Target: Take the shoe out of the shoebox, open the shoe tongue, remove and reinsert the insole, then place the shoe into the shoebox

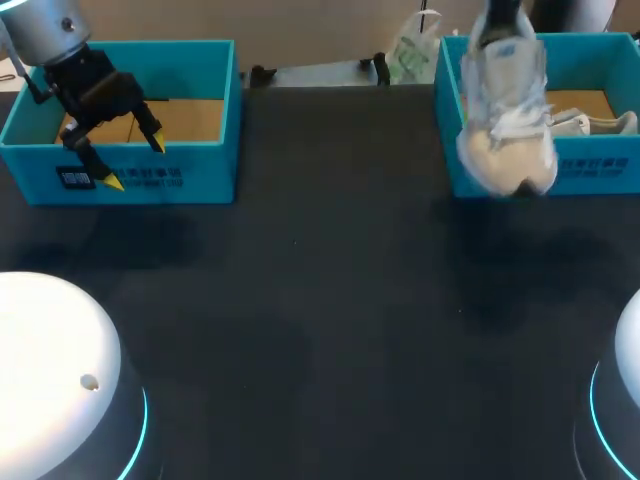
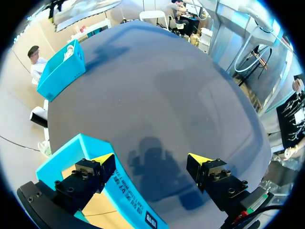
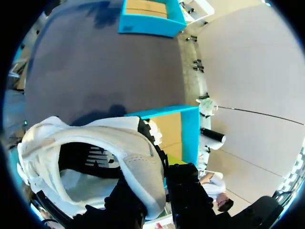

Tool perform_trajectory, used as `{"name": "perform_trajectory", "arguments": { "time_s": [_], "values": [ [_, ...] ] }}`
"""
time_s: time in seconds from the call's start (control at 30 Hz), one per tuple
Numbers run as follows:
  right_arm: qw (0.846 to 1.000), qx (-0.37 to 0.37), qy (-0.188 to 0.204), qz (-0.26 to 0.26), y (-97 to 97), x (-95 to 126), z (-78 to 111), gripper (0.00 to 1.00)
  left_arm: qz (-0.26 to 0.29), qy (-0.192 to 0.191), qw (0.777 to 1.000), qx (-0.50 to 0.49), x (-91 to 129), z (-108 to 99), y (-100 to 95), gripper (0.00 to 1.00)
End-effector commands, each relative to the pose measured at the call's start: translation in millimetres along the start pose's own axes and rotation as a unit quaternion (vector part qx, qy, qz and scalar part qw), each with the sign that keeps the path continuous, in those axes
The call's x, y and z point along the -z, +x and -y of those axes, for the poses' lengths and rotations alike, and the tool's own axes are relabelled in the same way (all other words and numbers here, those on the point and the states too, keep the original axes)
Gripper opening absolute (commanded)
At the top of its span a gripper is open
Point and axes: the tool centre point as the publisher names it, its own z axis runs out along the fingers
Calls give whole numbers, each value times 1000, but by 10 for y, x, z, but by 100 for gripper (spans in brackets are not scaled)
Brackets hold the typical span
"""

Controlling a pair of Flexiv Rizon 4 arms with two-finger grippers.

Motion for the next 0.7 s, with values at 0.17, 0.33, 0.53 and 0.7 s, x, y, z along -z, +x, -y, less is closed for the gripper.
{"name": "perform_trajectory", "arguments": {
  "time_s": [0.17,0.33,0.53,0.7],
  "values": [
    [999,25,8,-23,-775,-395,123,0,0,-1,1000,0,0,-4,4,100],
    [999,21,4,-26,-1121,-605,289,0,0,-1,1000,0,0,-4,4,100],
    [999,26,-5,-28,-1146,-620,311,0,0,-1,1000,0,0,-4,4,100],
    [999,26,-5,-28,-1146,-620,311,0,0,-1,1000,0,0,-4,4,100]
  ]
}}
